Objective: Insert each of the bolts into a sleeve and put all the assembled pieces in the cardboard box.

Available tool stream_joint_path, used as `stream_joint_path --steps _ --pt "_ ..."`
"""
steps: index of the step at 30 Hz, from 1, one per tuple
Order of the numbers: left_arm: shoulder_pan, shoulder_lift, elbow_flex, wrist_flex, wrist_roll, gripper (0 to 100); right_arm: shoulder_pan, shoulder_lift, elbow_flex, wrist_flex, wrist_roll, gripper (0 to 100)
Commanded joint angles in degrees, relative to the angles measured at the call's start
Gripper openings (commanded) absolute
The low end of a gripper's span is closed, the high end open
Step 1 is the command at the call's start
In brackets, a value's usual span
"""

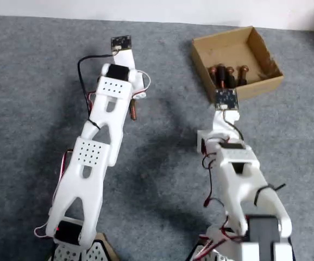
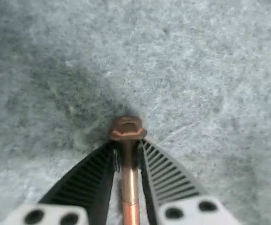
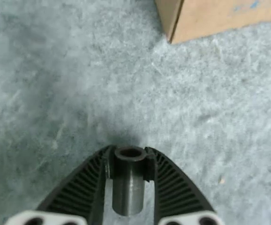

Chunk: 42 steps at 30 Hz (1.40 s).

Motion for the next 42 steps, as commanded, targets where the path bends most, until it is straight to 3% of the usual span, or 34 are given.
stream_joint_path --steps 1,8,24,33,42 --pt "-0.4 -0.48 -6.55 3.78 -0.62 0 -3.12 -8.57 3.38 -1.19 0.18 0.5" --pt "1.98 -0.75 -12.88 11.52 -0.7 0 -6.81 -18.42 10.59 -3.21 0.44 0.9" --pt "-1.1 -8.75 -12.79 15.03 -0.79 0 -10.77 -20.7 24.31 -32.84 0.44 0.9" --pt "-0.66 -9.27 -12.88 15.47 -0.79 0 -16.84 -21.23 32.66 -48.57 0.53 1.0" --pt "1.63 -17.1 -12.53 16.26 -4.92 0 -17.19 -21.23 34.07 -50.42 0.62 0.6"
